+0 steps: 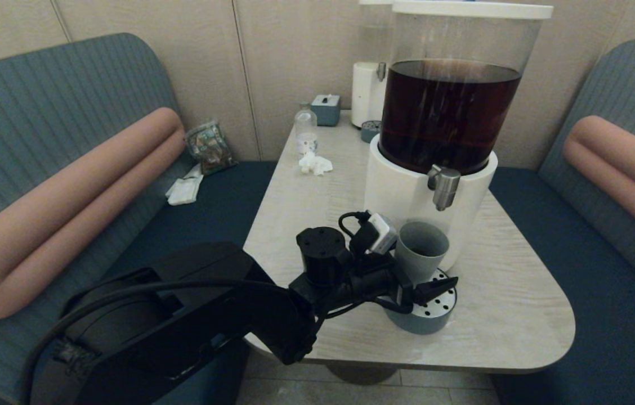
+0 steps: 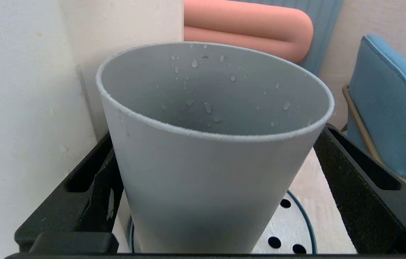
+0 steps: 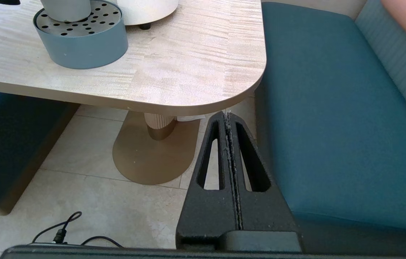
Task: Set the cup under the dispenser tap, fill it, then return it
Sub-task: Place the cup next to the water dispenser
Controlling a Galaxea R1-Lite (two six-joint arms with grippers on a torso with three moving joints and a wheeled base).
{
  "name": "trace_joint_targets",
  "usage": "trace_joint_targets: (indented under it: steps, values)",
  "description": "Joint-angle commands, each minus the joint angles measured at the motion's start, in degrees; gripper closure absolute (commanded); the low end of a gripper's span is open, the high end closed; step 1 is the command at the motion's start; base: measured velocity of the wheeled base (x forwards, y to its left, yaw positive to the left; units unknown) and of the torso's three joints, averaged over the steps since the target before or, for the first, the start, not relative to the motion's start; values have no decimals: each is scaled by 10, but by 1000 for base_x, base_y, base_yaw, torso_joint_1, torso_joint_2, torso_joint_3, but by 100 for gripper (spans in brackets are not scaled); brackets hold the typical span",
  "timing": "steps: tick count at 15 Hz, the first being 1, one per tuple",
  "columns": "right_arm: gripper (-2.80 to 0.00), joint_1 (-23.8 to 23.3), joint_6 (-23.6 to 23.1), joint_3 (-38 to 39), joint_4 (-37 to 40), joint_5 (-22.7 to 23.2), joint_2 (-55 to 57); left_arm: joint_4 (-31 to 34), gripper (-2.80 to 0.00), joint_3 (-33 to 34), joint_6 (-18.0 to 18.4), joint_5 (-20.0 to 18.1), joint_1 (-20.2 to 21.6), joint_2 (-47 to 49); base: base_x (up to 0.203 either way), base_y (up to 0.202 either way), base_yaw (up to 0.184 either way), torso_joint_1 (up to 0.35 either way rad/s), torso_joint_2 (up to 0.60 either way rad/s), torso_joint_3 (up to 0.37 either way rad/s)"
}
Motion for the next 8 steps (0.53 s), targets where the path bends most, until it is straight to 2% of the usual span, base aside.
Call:
trace_joint_targets:
  steps: [1, 8]
  values:
    - [0, 0, 0, 0, -1, 0, 0, -12, -280, -1, -2, 0, -3, 1, 0, 0, 0, 0, 0, 0]
    - [0, 0, 0, 0, 0, 0, 0, -20, -280, 2, -9, 6, -6, -1, 0, 0, 0, 0, 0, 0]
